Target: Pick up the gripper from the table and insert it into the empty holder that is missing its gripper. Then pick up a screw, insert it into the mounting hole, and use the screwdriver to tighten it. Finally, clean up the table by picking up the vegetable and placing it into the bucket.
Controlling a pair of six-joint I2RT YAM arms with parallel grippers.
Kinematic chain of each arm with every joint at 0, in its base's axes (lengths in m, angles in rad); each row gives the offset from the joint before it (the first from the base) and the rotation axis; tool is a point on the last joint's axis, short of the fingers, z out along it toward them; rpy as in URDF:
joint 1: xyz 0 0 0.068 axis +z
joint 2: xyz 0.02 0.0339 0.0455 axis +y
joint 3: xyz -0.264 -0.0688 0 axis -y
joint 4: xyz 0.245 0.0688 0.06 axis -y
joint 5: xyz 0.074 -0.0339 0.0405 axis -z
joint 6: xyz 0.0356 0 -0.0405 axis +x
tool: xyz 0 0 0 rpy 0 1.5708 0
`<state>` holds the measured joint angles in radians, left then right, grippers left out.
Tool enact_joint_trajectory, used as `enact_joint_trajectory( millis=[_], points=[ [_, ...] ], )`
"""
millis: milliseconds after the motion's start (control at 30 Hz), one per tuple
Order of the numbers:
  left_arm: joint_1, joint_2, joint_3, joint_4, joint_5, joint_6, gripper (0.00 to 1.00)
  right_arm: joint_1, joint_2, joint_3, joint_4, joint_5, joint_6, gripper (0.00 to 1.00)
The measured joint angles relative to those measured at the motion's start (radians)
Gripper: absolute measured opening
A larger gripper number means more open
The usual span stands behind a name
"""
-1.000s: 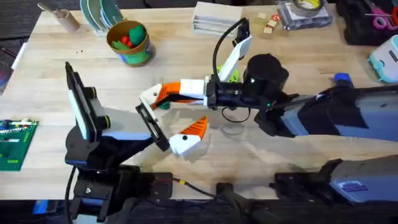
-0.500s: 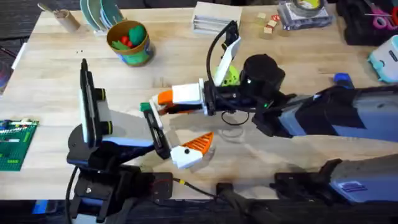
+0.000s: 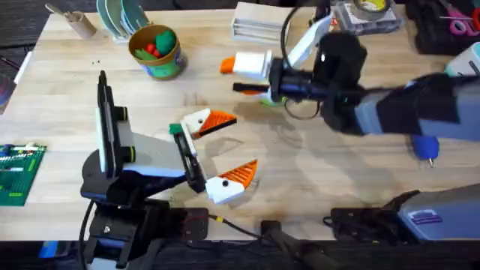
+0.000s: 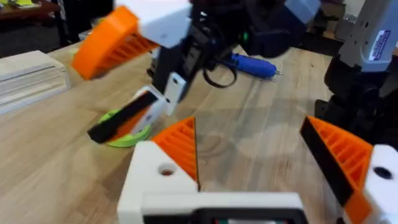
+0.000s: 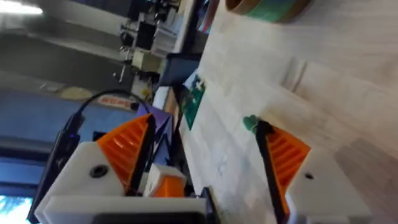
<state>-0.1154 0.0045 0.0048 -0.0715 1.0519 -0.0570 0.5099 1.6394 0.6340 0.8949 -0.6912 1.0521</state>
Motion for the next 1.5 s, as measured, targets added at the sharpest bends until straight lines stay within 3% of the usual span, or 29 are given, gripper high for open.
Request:
enact_joint_trajectory(
  millis=[200, 367, 533, 733, 1200, 1367, 1500],
  points=[
    [0.0, 0.0, 0.0, 0.0, 0.0, 0.0, 0.993, -0.049, 0.0, 0.231, -0.465, 0.026, -0.224, 0.993],
    [0.0, 0.0, 0.0, 0.0, 0.0, 0.0, 0.993, -0.051, -0.009, 0.455, -0.858, 0.119, -0.476, 0.993],
    [0.0, 0.0, 0.0, 0.0, 0.0, 0.0, 0.994, -0.03, -0.039, 0.623, -1.22, 0.367, -0.692, 0.993],
    [0.0, 0.0, 0.0, 0.0, 0.0, 0.0, 0.993, 0.035, -0.047, 0.659, -1.478, 0.659, -0.813, 0.994],
    [0.0, 0.0, 0.0, 0.0, 0.0, 0.0, 0.993, 0.083, 0.026, 0.647, -1.564, 0.781, -0.854, 0.96],
    [0.0, 0.0, 0.0, 0.0, 0.0, 0.0, 0.993, 0.086, 0.05, 0.578, -1.471, 0.782, -0.84, 0.89],
    [0.0, 0.0, 0.0, 0.0, 0.0, 0.0, 0.993, 0.086, 0.052, 0.535, -1.449, 0.784, -0.814, 0.732]
  ],
)
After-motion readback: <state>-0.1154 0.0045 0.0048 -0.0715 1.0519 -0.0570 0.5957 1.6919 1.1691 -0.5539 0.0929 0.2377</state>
